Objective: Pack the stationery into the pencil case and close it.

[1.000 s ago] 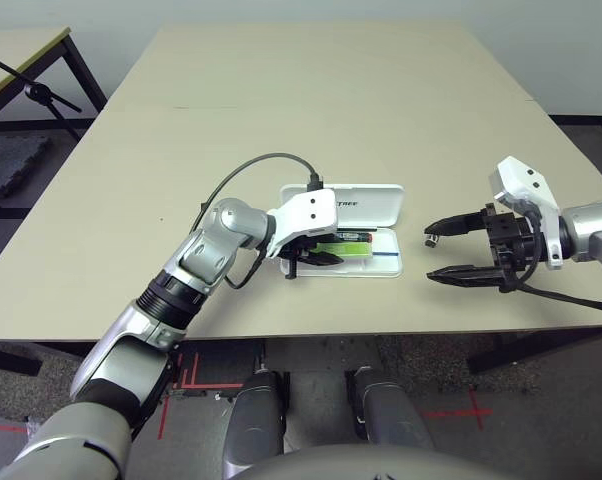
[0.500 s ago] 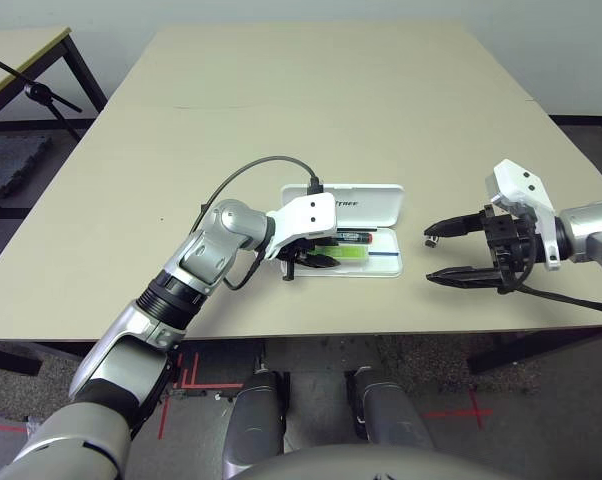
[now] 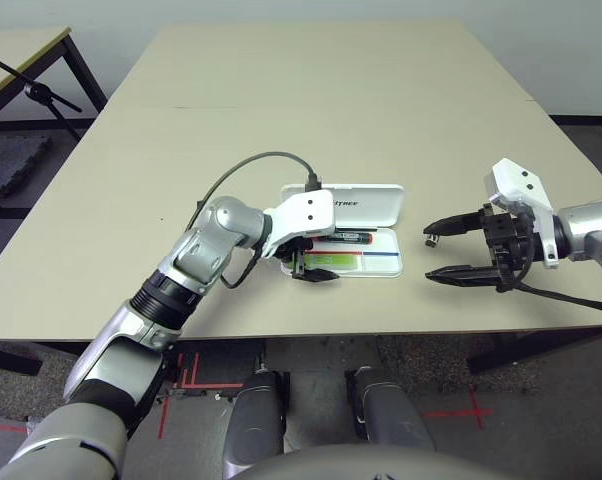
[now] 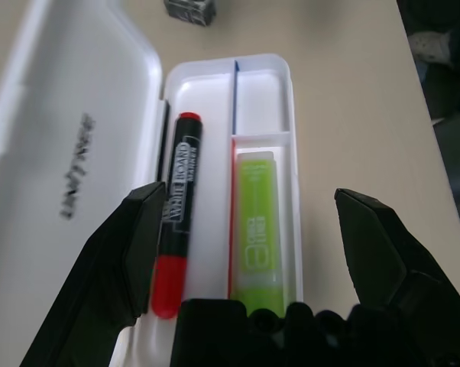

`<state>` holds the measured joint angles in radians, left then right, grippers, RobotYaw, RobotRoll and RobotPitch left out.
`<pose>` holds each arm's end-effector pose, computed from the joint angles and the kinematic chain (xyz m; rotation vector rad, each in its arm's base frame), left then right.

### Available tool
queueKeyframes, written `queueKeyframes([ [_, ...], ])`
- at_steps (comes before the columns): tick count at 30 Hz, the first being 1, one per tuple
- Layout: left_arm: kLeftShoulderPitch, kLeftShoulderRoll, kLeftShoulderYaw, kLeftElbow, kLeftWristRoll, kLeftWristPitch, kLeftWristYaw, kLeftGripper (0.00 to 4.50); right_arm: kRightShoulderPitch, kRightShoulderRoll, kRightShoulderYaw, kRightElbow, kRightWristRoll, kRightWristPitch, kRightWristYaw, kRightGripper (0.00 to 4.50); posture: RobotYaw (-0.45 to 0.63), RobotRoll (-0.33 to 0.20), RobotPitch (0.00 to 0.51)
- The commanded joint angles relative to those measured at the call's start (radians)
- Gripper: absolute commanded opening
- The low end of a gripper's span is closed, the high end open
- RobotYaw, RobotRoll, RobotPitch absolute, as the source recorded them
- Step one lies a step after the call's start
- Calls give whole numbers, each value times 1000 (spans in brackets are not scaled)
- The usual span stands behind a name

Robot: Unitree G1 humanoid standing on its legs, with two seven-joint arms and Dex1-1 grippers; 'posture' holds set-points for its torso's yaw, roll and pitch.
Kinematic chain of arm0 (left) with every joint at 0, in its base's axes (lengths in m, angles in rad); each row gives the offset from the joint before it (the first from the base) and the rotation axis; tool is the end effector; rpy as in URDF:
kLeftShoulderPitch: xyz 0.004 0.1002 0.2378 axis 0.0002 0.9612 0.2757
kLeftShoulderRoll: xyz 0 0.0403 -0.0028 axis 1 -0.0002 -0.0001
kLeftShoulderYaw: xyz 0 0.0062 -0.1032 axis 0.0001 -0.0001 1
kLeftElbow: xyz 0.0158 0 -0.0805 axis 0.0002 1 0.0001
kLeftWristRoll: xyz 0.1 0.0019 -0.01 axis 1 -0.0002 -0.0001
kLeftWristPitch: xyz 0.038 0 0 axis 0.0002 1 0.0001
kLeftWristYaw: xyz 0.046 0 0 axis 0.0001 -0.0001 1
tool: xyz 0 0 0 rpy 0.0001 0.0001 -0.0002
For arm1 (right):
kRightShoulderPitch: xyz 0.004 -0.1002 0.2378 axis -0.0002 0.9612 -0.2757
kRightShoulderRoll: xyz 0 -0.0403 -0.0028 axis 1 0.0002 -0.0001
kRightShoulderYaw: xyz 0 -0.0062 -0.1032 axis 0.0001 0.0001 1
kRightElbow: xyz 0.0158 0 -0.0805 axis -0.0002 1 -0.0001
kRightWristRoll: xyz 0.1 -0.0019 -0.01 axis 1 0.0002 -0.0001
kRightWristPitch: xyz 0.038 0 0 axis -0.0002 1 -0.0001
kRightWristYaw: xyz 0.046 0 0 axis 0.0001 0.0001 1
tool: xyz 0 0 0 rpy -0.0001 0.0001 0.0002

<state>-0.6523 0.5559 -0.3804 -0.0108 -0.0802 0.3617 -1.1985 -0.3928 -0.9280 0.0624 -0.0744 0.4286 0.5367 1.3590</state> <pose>0.2905 0.1500 0.1760 0.6865 0.2098 -1.4207 0.2536 -0.2694 0.1879 -0.3572 0.4394 1.2948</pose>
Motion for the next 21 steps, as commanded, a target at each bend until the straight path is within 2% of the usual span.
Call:
queueKeyframes([
  [1, 15, 48, 69, -69, -74, 33, -41, 4457, 12, -2, -3, 3, 0, -6, -1, 4500, -100, 0, 90],
  [7, 65, 140, 144, -149, -140, 54, -68, 4457, 26, 4, 1, 4, -1, -9, -4, 4500, -90, 0, 100],
  [13, 93, 139, 154, -218, -175, 87, -47, 4457, 39, -1, -11, -7, 18, 8, 2, 4500, -80, 0, 85],
  [19, 105, 150, 146, -254, -186, 105, -35, 4457, 70, -36, -127, -124, 102, 293, -164, 4500, -83, 0, 91],
  [21, 101, 151, 145, -245, -184, 101, -38, 4457, 72, -15, -177, -157, 137, 389, -244, 4500, -93, 0, 105],
])
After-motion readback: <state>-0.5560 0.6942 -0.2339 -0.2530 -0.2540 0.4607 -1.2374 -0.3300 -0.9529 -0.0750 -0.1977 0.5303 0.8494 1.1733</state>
